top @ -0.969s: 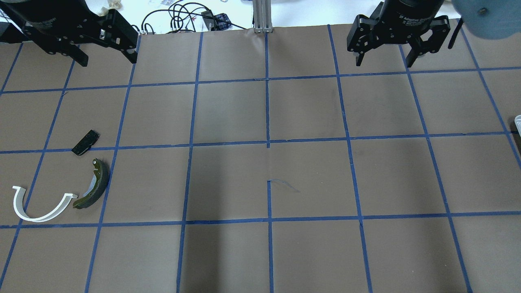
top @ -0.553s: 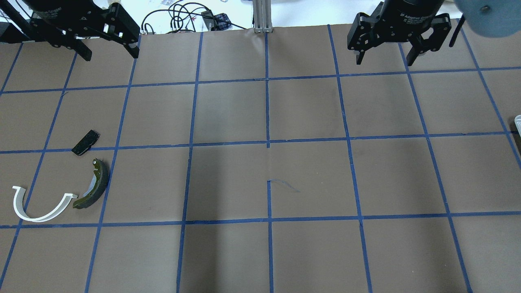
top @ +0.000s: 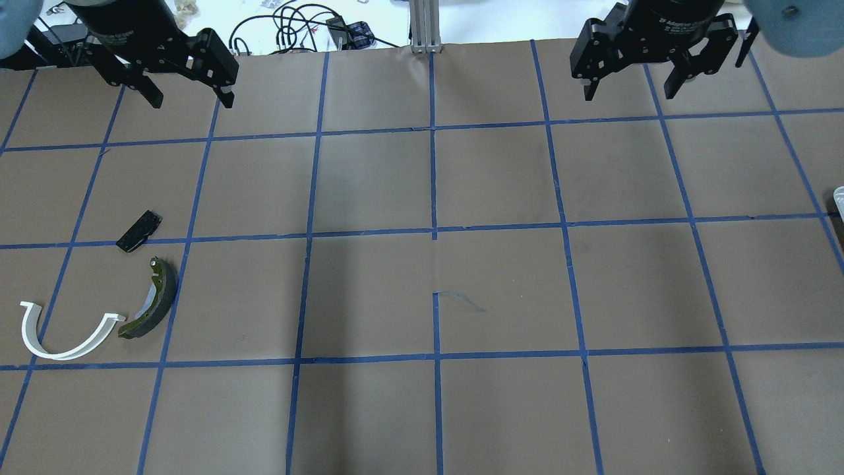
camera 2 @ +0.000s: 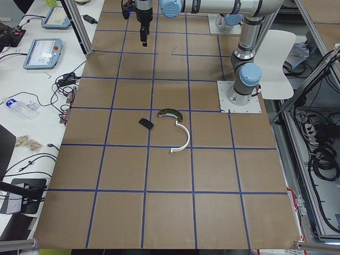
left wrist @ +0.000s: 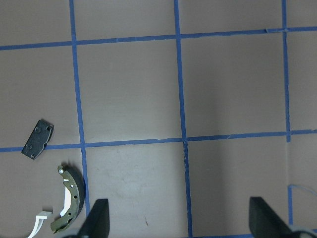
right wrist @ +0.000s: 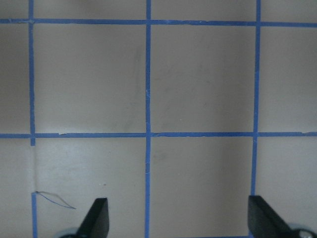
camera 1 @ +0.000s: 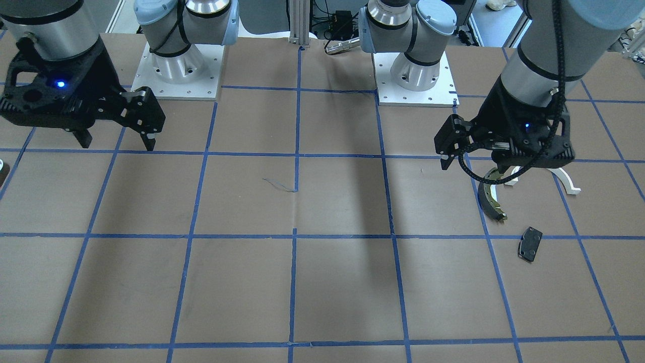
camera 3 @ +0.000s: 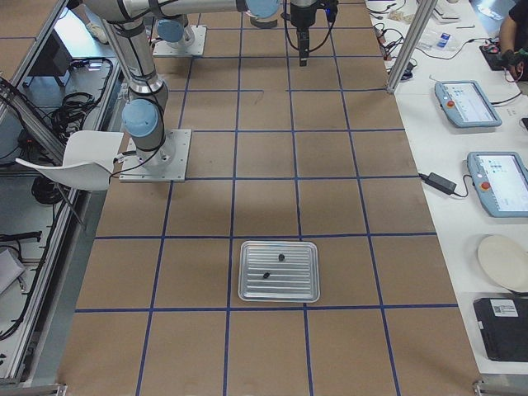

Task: Place bearing gear from tray to pile

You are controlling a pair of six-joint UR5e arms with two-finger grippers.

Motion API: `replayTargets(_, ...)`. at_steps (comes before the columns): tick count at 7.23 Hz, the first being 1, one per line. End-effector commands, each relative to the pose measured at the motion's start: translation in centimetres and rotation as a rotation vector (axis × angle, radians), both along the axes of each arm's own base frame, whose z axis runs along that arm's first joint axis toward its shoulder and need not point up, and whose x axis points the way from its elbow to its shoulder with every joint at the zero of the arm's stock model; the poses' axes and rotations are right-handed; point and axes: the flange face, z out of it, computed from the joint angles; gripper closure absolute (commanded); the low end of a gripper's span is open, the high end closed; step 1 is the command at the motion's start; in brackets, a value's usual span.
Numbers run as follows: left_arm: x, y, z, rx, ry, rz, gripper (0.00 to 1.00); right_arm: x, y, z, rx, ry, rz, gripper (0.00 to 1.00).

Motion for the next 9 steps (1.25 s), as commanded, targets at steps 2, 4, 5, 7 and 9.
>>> replayTargets(2,-0.7,2.4,-3.4,-0.042,0.007,0.003,0.0,-17.1,-0.3,-0.9,0.06,0.028,0.164,0.0)
replayTargets(4,-1.0,3.2,-1.6,-0.068,-0.004,-0.009,0.0,-32.1,2.3,-4.8,0.145,0.02,0.022,0.0)
replayTargets(5,-1.7,3.4,-3.9,-0.015,-0.001,-0.02,0.0,-39.0,3.9,-8.4,0.198,-0.01,-0.005,0.0)
replayTargets(7,-3.2,5.7,-2.5,-0.036,-0.002,-0.044,0.0,-50.7,5.4,-17.6,0.219,-0.056,0.015,0.0)
replayTargets(9,-3.1,5.3,-4.1,-0.014,-0.007,-0.06,0.0,-56.0,7.0,-24.3,0.241,-0.099,-0.072,0.0)
